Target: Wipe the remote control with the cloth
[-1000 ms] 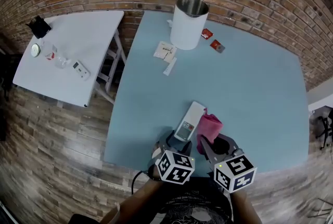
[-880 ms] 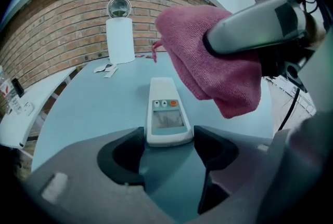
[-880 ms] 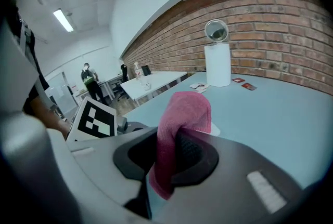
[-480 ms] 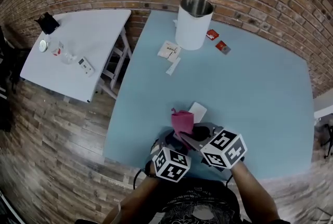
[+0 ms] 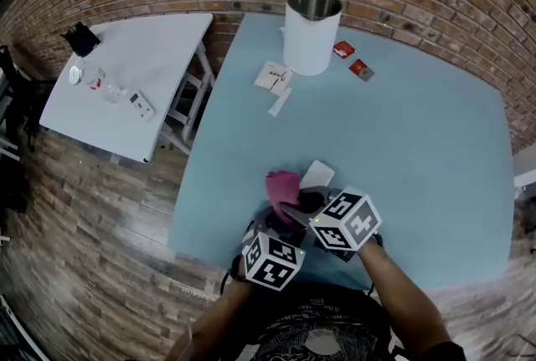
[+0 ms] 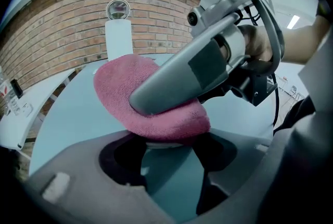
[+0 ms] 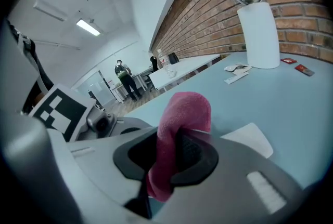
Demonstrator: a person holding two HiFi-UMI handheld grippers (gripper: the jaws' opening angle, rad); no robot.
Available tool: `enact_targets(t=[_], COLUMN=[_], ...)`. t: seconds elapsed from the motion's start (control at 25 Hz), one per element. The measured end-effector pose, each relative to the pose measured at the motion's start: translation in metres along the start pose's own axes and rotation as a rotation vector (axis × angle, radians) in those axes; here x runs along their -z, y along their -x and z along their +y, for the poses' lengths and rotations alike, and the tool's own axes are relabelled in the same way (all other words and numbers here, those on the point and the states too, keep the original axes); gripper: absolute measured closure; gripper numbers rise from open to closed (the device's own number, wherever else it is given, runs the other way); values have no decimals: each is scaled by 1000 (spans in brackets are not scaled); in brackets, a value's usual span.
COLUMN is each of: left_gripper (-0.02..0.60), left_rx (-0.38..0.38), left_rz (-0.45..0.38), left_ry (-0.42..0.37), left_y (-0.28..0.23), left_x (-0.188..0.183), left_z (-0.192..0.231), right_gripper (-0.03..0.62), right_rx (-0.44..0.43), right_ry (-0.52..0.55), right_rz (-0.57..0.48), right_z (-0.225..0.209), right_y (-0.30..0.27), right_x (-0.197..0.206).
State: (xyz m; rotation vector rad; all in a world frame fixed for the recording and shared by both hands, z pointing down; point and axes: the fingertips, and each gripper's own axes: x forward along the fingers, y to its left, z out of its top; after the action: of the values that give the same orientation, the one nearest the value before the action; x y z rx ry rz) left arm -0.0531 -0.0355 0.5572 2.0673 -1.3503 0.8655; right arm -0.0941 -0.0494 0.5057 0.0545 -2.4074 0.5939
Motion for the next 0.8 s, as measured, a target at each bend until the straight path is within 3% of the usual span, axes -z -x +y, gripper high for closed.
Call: enact_targets(t=[0.16, 0.52, 0.8], left_gripper=[296, 298, 298], left_rx=[7, 5, 5], left_rz=[28, 46, 53], left_ry=[5, 9, 11], left_y=[-1, -2, -1], left_x=[2, 3, 3], left_z=[-1, 1, 1], right_gripper=[526, 526, 526], right_rx=[26, 71, 201], right_ry=[29, -37, -180], right_rz=[-19, -107, -208], right_z=[-10, -34, -73], right_y=[3, 15, 33], right_x=[1, -1, -3])
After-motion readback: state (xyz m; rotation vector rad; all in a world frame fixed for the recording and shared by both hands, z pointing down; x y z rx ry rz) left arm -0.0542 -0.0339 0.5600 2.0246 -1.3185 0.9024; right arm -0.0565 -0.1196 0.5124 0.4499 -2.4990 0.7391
